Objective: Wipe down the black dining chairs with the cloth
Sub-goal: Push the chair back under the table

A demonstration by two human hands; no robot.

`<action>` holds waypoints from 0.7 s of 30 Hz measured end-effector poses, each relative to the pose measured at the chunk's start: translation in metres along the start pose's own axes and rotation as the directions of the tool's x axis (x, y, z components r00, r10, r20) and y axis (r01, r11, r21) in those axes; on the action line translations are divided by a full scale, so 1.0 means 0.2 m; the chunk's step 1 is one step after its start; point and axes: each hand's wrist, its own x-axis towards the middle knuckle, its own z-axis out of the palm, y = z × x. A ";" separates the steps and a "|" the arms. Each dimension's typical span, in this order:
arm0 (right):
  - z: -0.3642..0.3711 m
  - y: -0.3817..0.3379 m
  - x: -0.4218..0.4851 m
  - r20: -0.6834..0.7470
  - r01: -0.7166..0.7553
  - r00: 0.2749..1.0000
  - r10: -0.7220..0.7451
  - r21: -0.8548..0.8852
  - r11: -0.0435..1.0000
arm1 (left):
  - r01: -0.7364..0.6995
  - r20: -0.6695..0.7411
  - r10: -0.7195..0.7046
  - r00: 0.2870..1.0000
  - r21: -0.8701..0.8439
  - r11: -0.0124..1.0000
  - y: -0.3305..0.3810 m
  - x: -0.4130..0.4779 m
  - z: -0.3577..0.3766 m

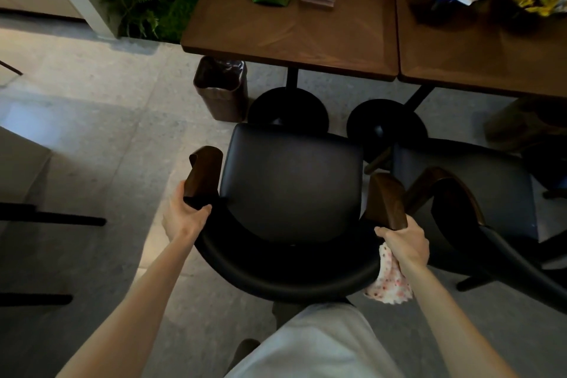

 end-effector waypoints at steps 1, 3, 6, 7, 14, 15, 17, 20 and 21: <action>0.00 -0.01 0.01 0.002 0.003 1.000 -0.003 -0.007 1.000 | 0.005 -0.001 -0.005 1.000 -0.002 1.000 0.01 0.01 0.01; -0.01 -0.03 0.03 0.003 0.004 1.000 -0.004 -0.013 1.000 | 0.015 0.003 -0.015 1.000 0.000 1.000 0.03 0.02 0.02; -0.02 -0.06 0.06 0.014 -0.002 1.000 0.002 -0.011 1.000 | 0.015 -0.009 -0.015 1.000 -0.003 1.000 0.06 0.04 0.03; -0.02 -0.08 0.07 0.022 -0.004 1.000 0.004 -0.016 1.000 | 0.021 -0.010 -0.021 1.000 0.000 1.000 0.07 0.04 0.03; -0.06 -0.12 0.09 0.069 -0.027 0.997 0.031 -0.049 0.998 | -0.002 0.036 0.000 0.999 0.054 0.999 0.12 0.02 0.02; -0.07 -0.11 0.08 0.079 -0.034 0.996 0.037 -0.043 0.999 | -0.007 0.053 0.003 0.999 0.092 0.996 0.11 0.02 0.01; -0.09 -0.10 0.04 0.102 -0.052 0.993 0.055 -0.033 0.998 | -0.029 0.081 0.014 0.997 0.193 0.981 0.10 0.02 0.00; -0.16 -0.10 -0.06 0.079 -0.023 0.996 0.030 -0.091 0.996 | -0.116 0.108 0.089 0.990 0.282 0.952 0.10 -0.07 -0.02; -0.19 -0.10 -0.11 0.052 0.006 0.999 0.000 -0.112 0.994 | -0.156 0.114 0.127 0.985 0.301 0.941 0.10 -0.12 -0.03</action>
